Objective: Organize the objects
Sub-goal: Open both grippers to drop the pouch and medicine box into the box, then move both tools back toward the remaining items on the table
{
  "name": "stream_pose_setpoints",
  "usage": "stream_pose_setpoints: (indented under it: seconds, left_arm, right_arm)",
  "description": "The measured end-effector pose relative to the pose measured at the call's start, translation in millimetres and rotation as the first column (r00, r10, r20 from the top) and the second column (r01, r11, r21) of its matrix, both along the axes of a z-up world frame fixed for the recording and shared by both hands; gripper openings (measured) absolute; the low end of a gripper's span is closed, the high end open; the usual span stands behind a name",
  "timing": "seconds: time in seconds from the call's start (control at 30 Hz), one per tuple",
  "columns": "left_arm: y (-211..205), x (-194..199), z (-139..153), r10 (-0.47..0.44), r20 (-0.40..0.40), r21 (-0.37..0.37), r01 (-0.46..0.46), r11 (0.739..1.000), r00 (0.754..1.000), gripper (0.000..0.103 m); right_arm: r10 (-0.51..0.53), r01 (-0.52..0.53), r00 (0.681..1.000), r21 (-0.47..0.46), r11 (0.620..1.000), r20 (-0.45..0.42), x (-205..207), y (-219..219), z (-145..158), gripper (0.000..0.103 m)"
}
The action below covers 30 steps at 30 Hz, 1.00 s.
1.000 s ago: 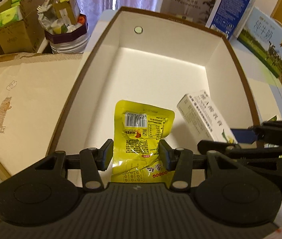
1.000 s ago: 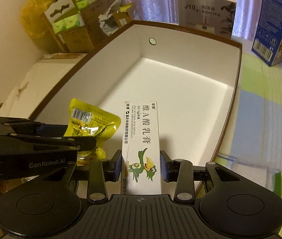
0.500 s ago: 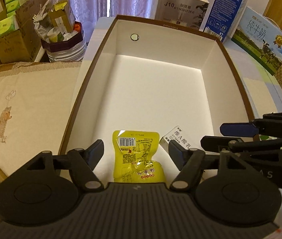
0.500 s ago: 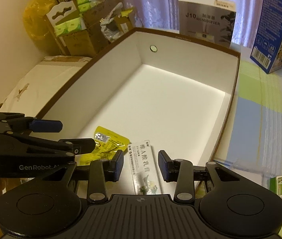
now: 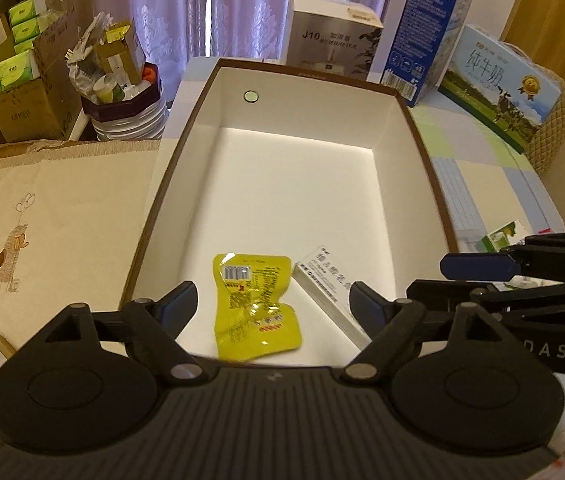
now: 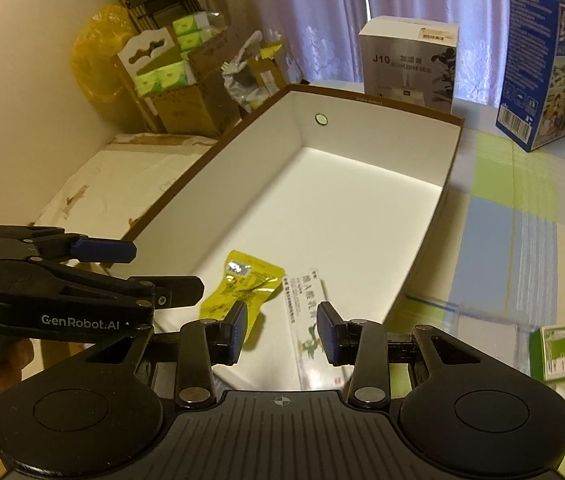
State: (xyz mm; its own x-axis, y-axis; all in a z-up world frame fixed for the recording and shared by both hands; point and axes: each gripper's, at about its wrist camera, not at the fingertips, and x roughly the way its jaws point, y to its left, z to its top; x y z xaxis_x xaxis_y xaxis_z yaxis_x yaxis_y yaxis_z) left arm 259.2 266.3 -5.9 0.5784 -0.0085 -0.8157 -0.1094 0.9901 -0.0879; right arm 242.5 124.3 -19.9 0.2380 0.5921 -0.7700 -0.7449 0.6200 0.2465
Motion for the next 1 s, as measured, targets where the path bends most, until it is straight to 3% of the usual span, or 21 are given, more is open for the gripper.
stream_pose_setpoints:
  seconds: [0.4, 1.0]
  left_arm:
    - [-39, -32, 13, -0.004, 0.014, -0.006, 0.004, 1.0, 1.0, 0.081]
    - [-120, -46, 15, -0.015, 0.0, -0.011, 0.015, 1.0, 1.0, 0.081]
  right_arm:
    - [-0.041, 0.042, 0.999, 0.035, 0.999, -0.018, -14, -56, 12, 0.036]
    - [-0.072, 0.075, 0.996, 0.06, 0.995, -0.056, -19, -154, 16, 0.036]
